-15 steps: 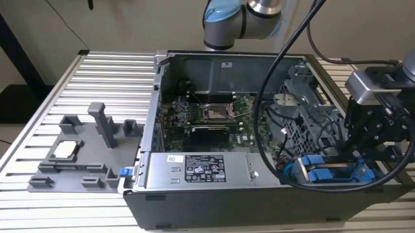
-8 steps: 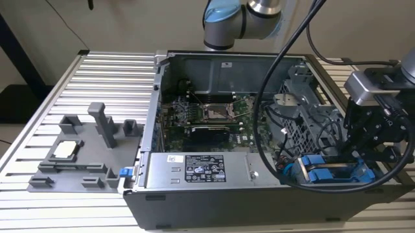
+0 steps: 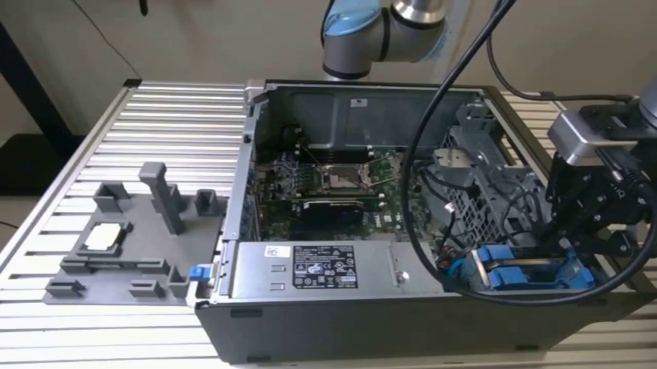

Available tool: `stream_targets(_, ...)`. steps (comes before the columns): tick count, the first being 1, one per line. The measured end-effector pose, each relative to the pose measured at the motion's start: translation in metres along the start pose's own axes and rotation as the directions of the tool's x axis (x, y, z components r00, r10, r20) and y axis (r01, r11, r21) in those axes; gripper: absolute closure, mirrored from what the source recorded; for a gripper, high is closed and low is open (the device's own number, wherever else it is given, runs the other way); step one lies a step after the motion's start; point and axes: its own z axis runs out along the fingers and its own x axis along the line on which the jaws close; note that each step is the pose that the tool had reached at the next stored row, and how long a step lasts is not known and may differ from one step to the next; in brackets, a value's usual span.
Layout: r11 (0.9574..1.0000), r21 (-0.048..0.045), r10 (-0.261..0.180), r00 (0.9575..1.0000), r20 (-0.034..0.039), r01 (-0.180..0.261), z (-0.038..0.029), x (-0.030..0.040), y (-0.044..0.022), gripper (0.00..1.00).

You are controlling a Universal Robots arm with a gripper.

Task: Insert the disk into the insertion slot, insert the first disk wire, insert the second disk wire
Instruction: 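Insert the first disk wire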

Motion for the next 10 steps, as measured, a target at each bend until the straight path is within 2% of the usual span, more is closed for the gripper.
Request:
stream_targets(3,1.0,0.0,0.0,1.0,0.0,0.0,0.0,0.0,0.0,0.8)
stream_targets(5,1.0,0.0,0.0,1.0,-0.0004,0.0,0.0,0.0001,0.0,0.67)
stream_targets(6,1.0,0.0,0.0,1.0,-0.0005,0.0,-0.0001,0.0001,0.0,0.67)
stream_targets(7,1.0,0.0,0.0,1.0,-0.0006,0.0,0.0,0.0001,0.0,0.61)
stream_targets(10,1.0,-0.0001,0.0,1.0,-0.0007,0.0,0.0001,0.0001,0.0,0.61)
